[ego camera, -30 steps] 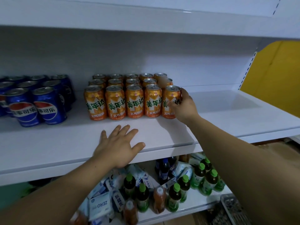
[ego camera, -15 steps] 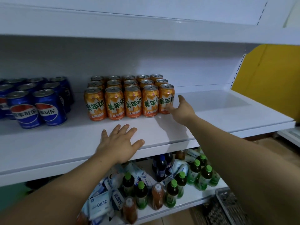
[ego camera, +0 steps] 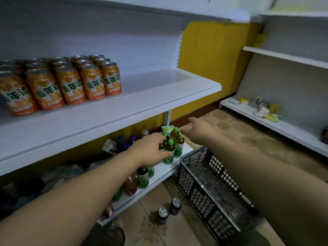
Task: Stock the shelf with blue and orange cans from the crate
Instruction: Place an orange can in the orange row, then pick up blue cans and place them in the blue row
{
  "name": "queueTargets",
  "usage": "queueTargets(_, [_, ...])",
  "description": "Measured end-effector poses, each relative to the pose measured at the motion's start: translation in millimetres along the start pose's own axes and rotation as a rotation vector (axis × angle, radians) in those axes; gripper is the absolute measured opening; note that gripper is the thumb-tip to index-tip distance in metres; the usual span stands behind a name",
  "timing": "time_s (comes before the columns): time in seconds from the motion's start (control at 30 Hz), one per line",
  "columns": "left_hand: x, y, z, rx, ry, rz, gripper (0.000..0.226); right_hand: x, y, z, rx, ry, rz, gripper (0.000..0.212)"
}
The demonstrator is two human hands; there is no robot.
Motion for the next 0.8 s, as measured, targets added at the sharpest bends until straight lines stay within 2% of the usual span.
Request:
queueTargets(0.13, [1, 104, -5, 0.242, -0.034, 0.071, 0.074, -65, 50, 18, 0.133, 0.085, 0.042, 0.068])
queueTargets(0.23, [22, 170, -2, 0.361, -0.077, 0.142, 0.073, -103, 92, 19, 0.195, 0.133, 0.063, 0.065])
queueTargets(0.3, [42, 205, 1, 0.423, -0.118, 0.153, 0.082, -126, 124, 14, 0.249, 0.177, 0.098, 0.067])
queueTargets(0.4, [74, 245, 0, 0.483, -0.204, 0.176, 0.088, -154, 175, -1, 0.343, 0.247, 0.108, 0.067])
queueTargets(0.57, [126, 310, -29, 0.483, -0.288, 0.244, 0.074, -178, 264, -34, 0.49, 0.266, 0.107, 0.063])
queueTargets(0.7, [142, 359, -51, 0.514, -0.326, 0.289, 0.057, -190, 331, -60, 0.583, 0.251, 0.106, 0.064])
queueTargets(0.8, [166, 417, -58, 0.607, -0.404, 0.3, 0.062, -202, 382, -77, 0.654, 0.261, 0.099, 0.067])
Point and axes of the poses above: each hand's wrist, its own z-axis away from the middle knuckle, its own y-axis out of the palm, x = y × z, the point moved 9 cm from there along -z, towards the middle knuckle, and after that the axes turned 11 degrees about y, right-handed, at the moved point
